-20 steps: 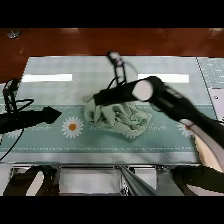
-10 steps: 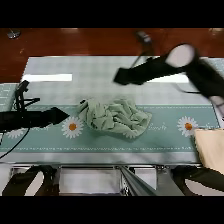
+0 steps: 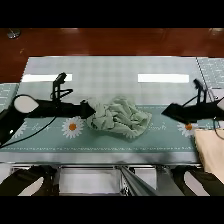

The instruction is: Fold the shirts.

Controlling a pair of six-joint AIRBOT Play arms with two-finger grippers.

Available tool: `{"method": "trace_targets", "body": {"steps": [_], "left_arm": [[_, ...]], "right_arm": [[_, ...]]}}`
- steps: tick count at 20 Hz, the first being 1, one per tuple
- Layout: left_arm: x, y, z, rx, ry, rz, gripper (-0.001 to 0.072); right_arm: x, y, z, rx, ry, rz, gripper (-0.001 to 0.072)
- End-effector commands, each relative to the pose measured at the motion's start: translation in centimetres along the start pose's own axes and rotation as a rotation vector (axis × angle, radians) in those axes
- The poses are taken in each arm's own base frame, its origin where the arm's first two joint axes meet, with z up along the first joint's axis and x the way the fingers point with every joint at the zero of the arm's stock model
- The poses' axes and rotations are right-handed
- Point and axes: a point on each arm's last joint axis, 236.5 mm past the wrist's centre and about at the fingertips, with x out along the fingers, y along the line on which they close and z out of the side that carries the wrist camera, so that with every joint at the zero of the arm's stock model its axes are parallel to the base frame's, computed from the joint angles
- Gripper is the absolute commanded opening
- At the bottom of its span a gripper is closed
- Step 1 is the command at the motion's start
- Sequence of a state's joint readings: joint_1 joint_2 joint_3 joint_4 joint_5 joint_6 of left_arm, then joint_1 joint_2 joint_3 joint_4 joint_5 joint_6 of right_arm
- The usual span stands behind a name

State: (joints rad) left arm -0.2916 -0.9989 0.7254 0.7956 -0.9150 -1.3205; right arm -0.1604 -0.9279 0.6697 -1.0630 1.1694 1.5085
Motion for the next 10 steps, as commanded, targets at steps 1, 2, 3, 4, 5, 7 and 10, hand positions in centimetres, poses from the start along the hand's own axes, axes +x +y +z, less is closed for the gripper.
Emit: {"method": "trace_targets", "body": {"steps": [1, 2, 3, 4, 5, 7, 10], "left_arm": [[3.9, -0.6, 2.0, 0.016, 0.051, 0.000, 0.0677], [4.4, -0.1, 1.7, 0.020, 0.107, 0.007, 0.0341], [4.4, 0.3, 1.2, 0.057, 0.166, 0.013, 0.0037], [4.3, 0.6, 1.0, 0.089, 0.210, 0.015, 0.0020], [3.7, 1.1, 1.1, 0.103, 0.226, 0.029, 0.0019], [2.4, 2.0, 2.0, 0.114, 0.218, 0.058, 0.0019], [0.4, 3.1, 3.8, 0.083, 0.155, 0.073, 0.0019]], "right_arm": [[3.5, -1.5, -5.9, 0.094, 0.119, 0.058, 0.0616], [3.9, -1.5, -6.7, 0.110, 0.136, 0.069, 0.0616], [4.1, -1.3, -7.2, 0.119, 0.148, 0.081, 0.0617], [4.3, -1.0, -7.5, 0.126, 0.155, 0.100, 0.0617], [4.5, -0.8, -7.7, 0.127, 0.159, 0.114, 0.0617], [4.8, -0.6, -7.8, 0.148, 0.174, 0.130, 0.0616], [6.0, 1.8, -7.5, 0.163, 0.187, 0.208, 0.0616]]}}
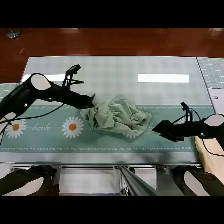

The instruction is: Fold the shirts.

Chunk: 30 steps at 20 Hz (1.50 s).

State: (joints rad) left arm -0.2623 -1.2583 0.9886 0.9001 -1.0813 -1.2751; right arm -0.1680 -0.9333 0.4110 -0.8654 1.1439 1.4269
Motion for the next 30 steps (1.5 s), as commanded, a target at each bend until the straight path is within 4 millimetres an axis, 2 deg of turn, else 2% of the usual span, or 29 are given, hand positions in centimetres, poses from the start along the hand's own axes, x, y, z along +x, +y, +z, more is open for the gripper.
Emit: {"method": "trace_targets", "body": {"steps": [1, 5, 9, 10, 12, 13, 14, 16, 17, 18, 19, 20, 21, 22, 23, 24, 25, 26, 27, 28, 30], "left_arm": [[-2.1, 1.6, 0.7, -0.009, -0.021, 0.028, 0.0020], [-3.8, 1.8, 0.1, -0.020, -0.013, 0.023, 0.0019], [-4.4, 1.5, 0.1, -0.014, -0.024, 0.022, 0.0020], [-4.4, 1.5, 0.1, -0.014, -0.024, 0.022, 0.0020], [-4.5, 1.5, 0.1, -0.014, -0.023, 0.021, 0.0020], [-4.5, 1.5, 0.1, -0.013, -0.026, 0.022, 0.0020], [-4.9, 1.4, 0.3, -0.012, -0.036, 0.023, 0.0019], [-7.1, 0.8, 2.2, -0.005, -0.123, 0.016, 0.0020], [-9.7, -0.1, 4.4, -0.001, -0.226, 0.001, 0.0020], [-13.2, -1.3, 7.1, 0.008, -0.362, -0.016, 0.0020], [-17.1, -2.7, 9.5, 0.024, -0.499, -0.028, 0.0019], [-21.7, -4.2, 11.5, 0.055, -0.641, -0.026, 0.0019], [-25.9, -5.5, 12.6, 0.093, -0.755, -0.005, 0.0019], [-29.9, -6.9, 13.1, 0.137, -0.854, 0.022, 0.0020], [-33.1, -8.2, 13.0, 0.176, -0.924, 0.048, 0.0019], [-36.2, -9.4, 12.4, 0.218, -0.985, 0.092, 0.0019], [-38.6, -10.2, 11.5, 0.250, -1.031, 0.144, 0.0019], [-41.0, -11.0, 10.3, 0.278, -1.081, 0.203, 0.0019], [-42.9, -11.8, 9.1, 0.302, -1.126, 0.259, 0.0019], [-44.5, -12.6, 7.6, 0.326, -1.161, 0.314, 0.0019], [-45.3, -13.9, 4.3, 0.357, -1.163, 0.383, 0.0019]], "right_arm": [[2.3, 2.5, -0.2, -0.005, 0.021, 0.072, 0.0616], [5.4, 4.9, 1.2, -0.068, 0.016, 0.050, 0.0616], [8.0, 6.5, 0.7, -0.104, 0.123, 0.030, 0.0586], [8.5, 7.2, 0.5, -0.127, 0.140, 0.028, 0.0463], [9.0, 8.4, 0.1, -0.189, 0.154, 0.031, 0.0055], [8.8, 9.1, 0.3, -0.221, 0.152, 0.038, 0.0021], [8.3, 9.8, 0.7, -0.256, 0.150, 0.041, 0.0021], [5.7, 12.0, 3.2, -0.355, 0.095, 0.019, 0.0020], [3.4, 13.9, 5.2, -0.411, 0.032, 0.016, 0.0020], [-0.1, 16.8, 7.8, -0.470, -0.071, 0.022, 0.0020], [-4.8, 20.3, 10.5, -0.530, -0.206, 0.041, 0.0020], [-9.9, 23.7, 12.4, -0.583, -0.339, 0.065, 0.0020], [-15.9, 27.2, 13.5, -0.641, -0.487, 0.091, 0.0020], [-21.3, 30.0, 13.4, -0.700, -0.610, 0.107, 0.0020], [-26.6, 32.0, 12.3, -0.771, -0.725, 0.096, 0.0020], [-31.0, 32.9, 10.8, -0.818, -0.819, 0.063, 0.0020], [-35.2, 33.7, 8.6, -0.859, -0.909, 0.048, 0.0020], [-38.5, 34.4, 6.1, -0.894, -0.980, 0.057, 0.0020], [-41.7, 34.6, 3.5, -0.924, -1.059, 0.065, 0.0020], [-44.0, 34.5, 1.0, -0.945, -1.120, 0.076, 0.0020], [-47.0, 33.4, -3.3, -0.972, -1.205, 0.079, 0.0020]]}}
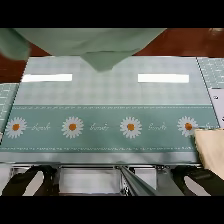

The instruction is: Fold the shirts.

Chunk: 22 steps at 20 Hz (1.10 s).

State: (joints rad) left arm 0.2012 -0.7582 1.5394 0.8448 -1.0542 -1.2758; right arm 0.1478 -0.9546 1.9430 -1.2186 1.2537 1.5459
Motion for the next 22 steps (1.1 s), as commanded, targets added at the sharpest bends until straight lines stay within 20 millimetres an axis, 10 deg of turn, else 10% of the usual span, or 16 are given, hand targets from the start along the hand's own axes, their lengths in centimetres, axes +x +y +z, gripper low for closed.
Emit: {"method": "trace_targets", "body": {"steps": [1, 5, 9, 17, 22], "left_arm": [[-6.5, -2.4, 1.0, 0.107, -0.038, 0.087, 0.0019], [-9.7, -5.7, -6.5, 0.078, 0.241, 0.023, 0.0019], [-9.7, -5.3, -14.4, -0.085, 0.493, -0.015, 0.0019], [-4.0, -2.7, -35.2, -0.542, 0.842, -0.125, 0.0020], [3.6, 1.8, -40.0, -0.551, 0.802, -0.042, 0.0019]], "right_arm": [[-10.7, 2.1, 3.0, -0.093, -0.167, -0.068, 0.0020], [-14.1, 3.1, 0.5, -0.110, -0.117, -0.071, 0.0020], [-12.1, 1.9, -4.4, -0.075, 0.088, -0.082, 0.0020], [1.4, -5.1, -20.2, 0.108, 0.497, -0.149, 0.0020], [12.1, -11.5, -26.1, 0.197, 0.549, -0.262, 0.0020]]}}
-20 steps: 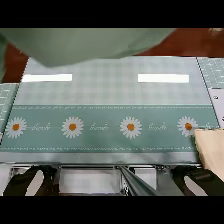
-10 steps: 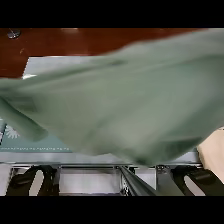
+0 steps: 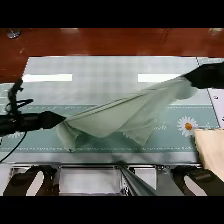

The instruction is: Fold the shirts.

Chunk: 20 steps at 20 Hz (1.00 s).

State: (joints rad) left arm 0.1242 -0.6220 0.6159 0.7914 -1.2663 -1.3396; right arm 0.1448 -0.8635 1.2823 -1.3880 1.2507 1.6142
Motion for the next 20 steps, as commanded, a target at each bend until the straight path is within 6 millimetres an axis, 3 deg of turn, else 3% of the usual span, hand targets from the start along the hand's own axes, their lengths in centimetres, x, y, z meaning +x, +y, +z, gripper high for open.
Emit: {"method": "trace_targets", "body": {"steps": [1, 4, 6, 7, 8, 9, 10, 12, 14, 16, 17, 18, 20], "left_arm": [[5.4, 3.9, 3.9, -0.034, -0.063, 0.055, 0.0019], [8.4, 5.3, 8.3, -0.063, -0.072, 0.084, 0.0019], [9.8, 5.2, 10.9, -0.069, -0.054, 0.070, 0.0044], [10.1, 4.8, 12.2, -0.064, -0.046, 0.058, 0.0279], [10.3, 4.3, 12.8, -0.054, -0.021, 0.042, 0.0687], [10.1, 4.0, 13.3, -0.034, 0.015, 0.035, 0.0707], [9.2, 4.4, 13.7, -0.006, 0.055, 0.053, 0.0706], [5.9, 7.0, 13.7, -0.034, 0.123, 0.156, 0.0705], [1.9, 11.2, 12.2, -0.078, 0.174, 0.293, 0.0705], [-1.0, 14.2, 9.7, -0.163, 0.175, 0.364, 0.0704], [-1.5, 15.3, 8.0, -0.223, 0.165, 0.372, 0.0704], [-1.5, 16.5, 5.2, -0.299, 0.174, 0.379, 0.0704], [-0.5, 17.8, -1.2, -0.441, 0.244, 0.357, 0.0703]], "right_arm": [[9.5, -2.5, 1.3, 0.070, 0.016, -0.040, 0.0020], [16.5, -3.1, 1.9, 0.124, 0.107, -0.031, 0.0020], [20.0, -2.5, 2.6, 0.182, 0.146, 0.006, 0.0021], [21.3, -2.1, 3.0, 0.213, 0.157, 0.030, 0.0021], [22.2, -1.5, 3.7, 0.244, 0.162, 0.061, 0.0090], [22.6, -0.9, 4.3, 0.274, 0.173, 0.103, 0.0430], [22.3, -0.6, 4.9, 0.282, 0.190, 0.150, 0.0627], [20.0, -3.0, 5.4, 0.290, 0.227, 0.141, 0.0620], [16.2, -7.7, 4.1, 0.276, 0.294, 0.067, 0.0619], [12.1, -13.8, 0.5, 0.295, 0.389, -0.086, 0.0619], [10.3, -16.7, -1.8, 0.331, 0.423, -0.160, 0.0618], [9.2, -18.4, -4.1, 0.396, 0.437, -0.199, 0.0618], [8.8, -19.7, -8.8, 0.541, 0.413, -0.206, 0.0617]]}}
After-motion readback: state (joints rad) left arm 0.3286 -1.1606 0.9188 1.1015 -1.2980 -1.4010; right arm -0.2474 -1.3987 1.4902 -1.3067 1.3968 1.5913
